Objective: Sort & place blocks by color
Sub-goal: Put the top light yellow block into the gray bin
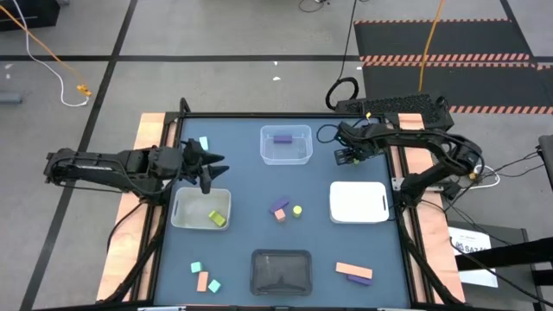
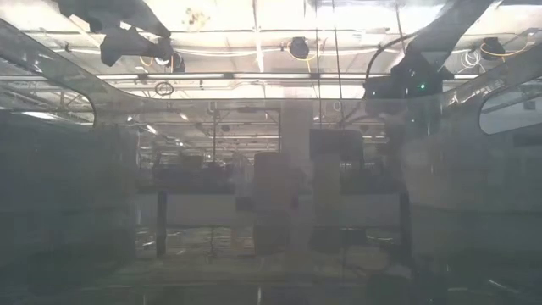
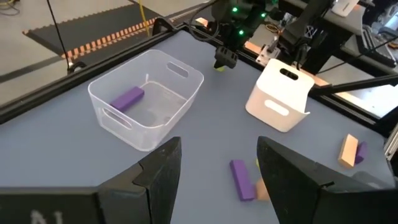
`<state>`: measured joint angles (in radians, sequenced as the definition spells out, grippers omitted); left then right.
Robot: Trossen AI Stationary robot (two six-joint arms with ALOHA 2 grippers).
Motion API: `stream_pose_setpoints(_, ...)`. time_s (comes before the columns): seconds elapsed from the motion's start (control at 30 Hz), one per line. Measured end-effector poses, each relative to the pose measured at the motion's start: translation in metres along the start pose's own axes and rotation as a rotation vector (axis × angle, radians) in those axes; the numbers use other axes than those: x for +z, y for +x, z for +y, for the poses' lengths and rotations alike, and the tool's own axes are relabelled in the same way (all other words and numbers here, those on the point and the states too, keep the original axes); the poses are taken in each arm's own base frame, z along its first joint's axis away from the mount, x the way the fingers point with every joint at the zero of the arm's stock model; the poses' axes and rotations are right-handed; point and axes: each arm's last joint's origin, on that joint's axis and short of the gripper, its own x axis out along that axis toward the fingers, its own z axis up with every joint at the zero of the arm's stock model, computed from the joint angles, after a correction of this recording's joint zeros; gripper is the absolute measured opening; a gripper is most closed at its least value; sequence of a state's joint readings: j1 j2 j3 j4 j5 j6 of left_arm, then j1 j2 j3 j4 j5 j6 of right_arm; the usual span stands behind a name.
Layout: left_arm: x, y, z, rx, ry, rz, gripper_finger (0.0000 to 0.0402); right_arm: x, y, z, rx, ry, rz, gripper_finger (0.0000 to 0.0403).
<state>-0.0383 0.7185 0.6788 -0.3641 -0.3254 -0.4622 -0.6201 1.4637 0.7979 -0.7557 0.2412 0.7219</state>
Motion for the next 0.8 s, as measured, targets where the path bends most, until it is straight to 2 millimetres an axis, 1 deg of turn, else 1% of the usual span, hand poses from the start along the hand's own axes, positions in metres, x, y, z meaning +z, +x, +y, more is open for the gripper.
stream_pose_setpoints(0.13, 0.0, 0.0, 0.0, 0.014, 0.012, -0.007, 0.0212, 0.0, 0.003, 0.001, -0.002, -0.011, 0.013, 0.0147)
stream_pose_setpoints(0.33, 0.0, 0.0, 0.0, 0.015, 0.015, -0.008, 0.0212, 0.0, 0.004, 0.001, -0.005, -0.065, 0.016, 0.0047)
stream_pose_setpoints(0.37, 0.0, 0.0, 0.0, 0.015, 0.015, -0.008, 0.0212, 0.0, 0.004, 0.002, -0.004, -0.077, 0.014, 0.0039)
stream_pose_setpoints(0.5, 0.001, 0.0, 0.001, 0.023, 0.014, -0.014, 0.0212, 0.002, 0.003, 0.003, 0.01, -0.109, -0.01, 0.0039)
stream_pose_setpoints(0.6, 0.001, 0.0, 0.002, 0.065, 0.014, -0.035, 0.0212, 0.006, -0.003, 0.005, 0.065, -0.118, -0.076, 0.0039)
stream_pose_setpoints(0.7, 0.002, 0.0, 0.003, 0.11, 0.013, -0.057, 0.0212, 0.014, -0.014, 0.008, 0.149, -0.125, -0.196, 0.0039)
stream_pose_setpoints(0.8, 0.002, 0.0, 0.004, 0.135, 0.014, -0.071, 0.0212, 0.026, -0.034, 0.013, 0.272, -0.136, -0.392, 0.0039)
